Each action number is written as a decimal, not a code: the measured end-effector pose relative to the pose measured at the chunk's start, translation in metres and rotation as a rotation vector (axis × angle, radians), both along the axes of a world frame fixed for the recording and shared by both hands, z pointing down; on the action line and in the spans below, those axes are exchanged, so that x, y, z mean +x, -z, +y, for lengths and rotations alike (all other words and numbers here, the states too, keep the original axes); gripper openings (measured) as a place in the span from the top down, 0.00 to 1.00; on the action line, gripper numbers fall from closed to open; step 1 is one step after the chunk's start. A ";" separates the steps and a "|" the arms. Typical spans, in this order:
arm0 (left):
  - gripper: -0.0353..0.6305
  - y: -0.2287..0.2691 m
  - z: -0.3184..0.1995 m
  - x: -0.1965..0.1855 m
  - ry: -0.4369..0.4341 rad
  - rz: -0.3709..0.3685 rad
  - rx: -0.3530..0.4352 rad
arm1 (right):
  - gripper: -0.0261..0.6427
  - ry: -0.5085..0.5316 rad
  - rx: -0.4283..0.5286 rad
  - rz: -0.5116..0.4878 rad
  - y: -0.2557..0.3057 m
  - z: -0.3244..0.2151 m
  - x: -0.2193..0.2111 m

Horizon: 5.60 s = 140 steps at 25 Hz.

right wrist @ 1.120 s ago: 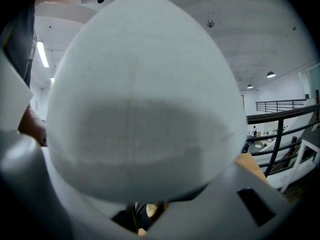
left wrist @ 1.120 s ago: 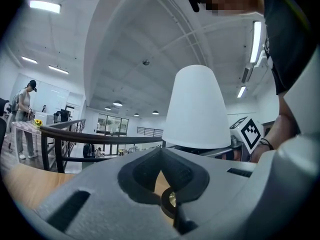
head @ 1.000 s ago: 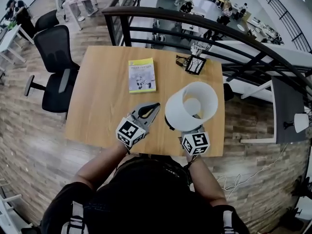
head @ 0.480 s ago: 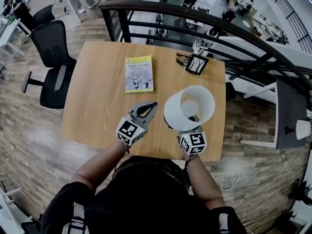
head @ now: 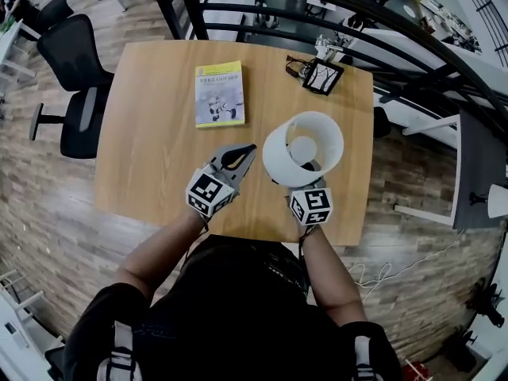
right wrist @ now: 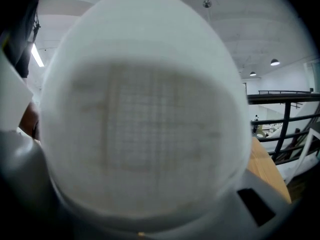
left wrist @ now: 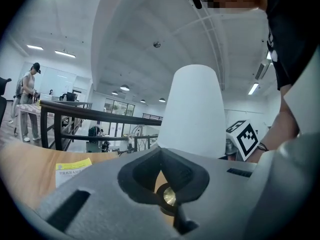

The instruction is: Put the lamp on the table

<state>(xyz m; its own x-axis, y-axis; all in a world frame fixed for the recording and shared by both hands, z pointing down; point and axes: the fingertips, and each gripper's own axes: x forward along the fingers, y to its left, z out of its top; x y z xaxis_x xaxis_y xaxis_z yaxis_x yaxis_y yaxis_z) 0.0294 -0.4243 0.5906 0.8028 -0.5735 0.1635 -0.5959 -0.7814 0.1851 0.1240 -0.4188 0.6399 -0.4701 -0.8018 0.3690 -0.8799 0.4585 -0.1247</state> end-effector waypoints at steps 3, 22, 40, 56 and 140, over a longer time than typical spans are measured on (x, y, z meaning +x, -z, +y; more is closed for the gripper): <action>0.94 -0.012 -0.003 0.007 -0.003 -0.011 -0.017 | 0.78 0.001 -0.026 0.002 -0.016 -0.004 0.005; 0.94 -0.054 -0.025 0.012 0.038 -0.036 -0.104 | 0.78 0.058 -0.065 0.027 -0.067 -0.026 0.011; 0.94 -0.058 -0.011 0.011 0.031 -0.047 -0.113 | 0.77 0.039 -0.048 0.028 -0.078 -0.007 0.021; 0.94 -0.049 0.019 0.000 0.001 -0.062 -0.095 | 0.77 -0.038 -0.060 0.050 -0.085 0.023 0.035; 0.94 0.116 0.424 0.019 -0.083 0.135 0.144 | 0.94 0.108 0.198 -0.036 0.148 0.409 -0.002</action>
